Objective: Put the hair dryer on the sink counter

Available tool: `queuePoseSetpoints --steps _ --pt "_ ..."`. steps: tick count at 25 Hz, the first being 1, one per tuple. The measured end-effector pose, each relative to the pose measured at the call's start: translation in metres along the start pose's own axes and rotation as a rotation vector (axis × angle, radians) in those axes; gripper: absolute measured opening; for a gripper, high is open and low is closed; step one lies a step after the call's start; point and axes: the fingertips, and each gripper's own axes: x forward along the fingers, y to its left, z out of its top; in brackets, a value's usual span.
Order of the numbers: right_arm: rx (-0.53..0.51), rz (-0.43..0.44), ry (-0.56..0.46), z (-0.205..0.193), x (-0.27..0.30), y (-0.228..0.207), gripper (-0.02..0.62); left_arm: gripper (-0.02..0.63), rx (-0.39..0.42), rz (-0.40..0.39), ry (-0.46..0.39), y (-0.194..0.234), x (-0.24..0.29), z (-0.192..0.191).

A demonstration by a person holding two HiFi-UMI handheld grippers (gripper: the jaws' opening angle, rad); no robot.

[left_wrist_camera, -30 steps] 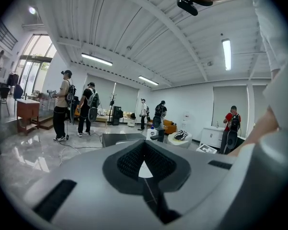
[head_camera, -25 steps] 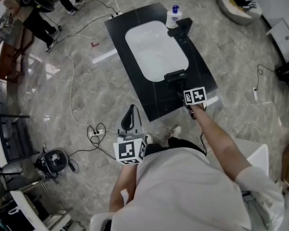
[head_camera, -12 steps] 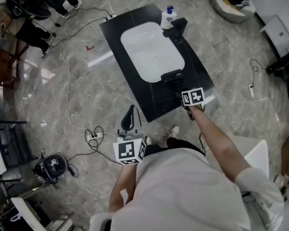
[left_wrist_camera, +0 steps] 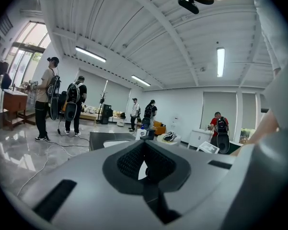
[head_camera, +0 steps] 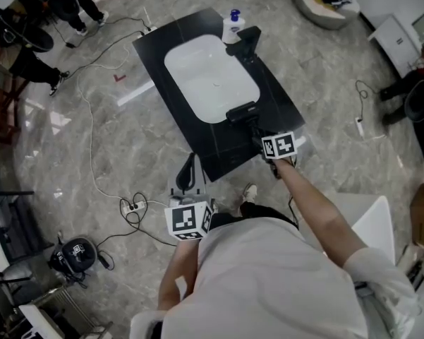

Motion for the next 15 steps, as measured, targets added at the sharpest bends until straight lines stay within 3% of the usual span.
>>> queuePoseSetpoints --steps 8,15 --pt "-0.003 0.002 -0.044 0.002 -0.018 0.001 0.256 0.002 0.008 -0.037 -0.001 -0.011 0.005 0.003" --pt "-0.086 0.001 -0.122 0.011 -0.034 0.012 0.244 0.002 0.011 -0.044 0.005 -0.014 0.004 0.000"
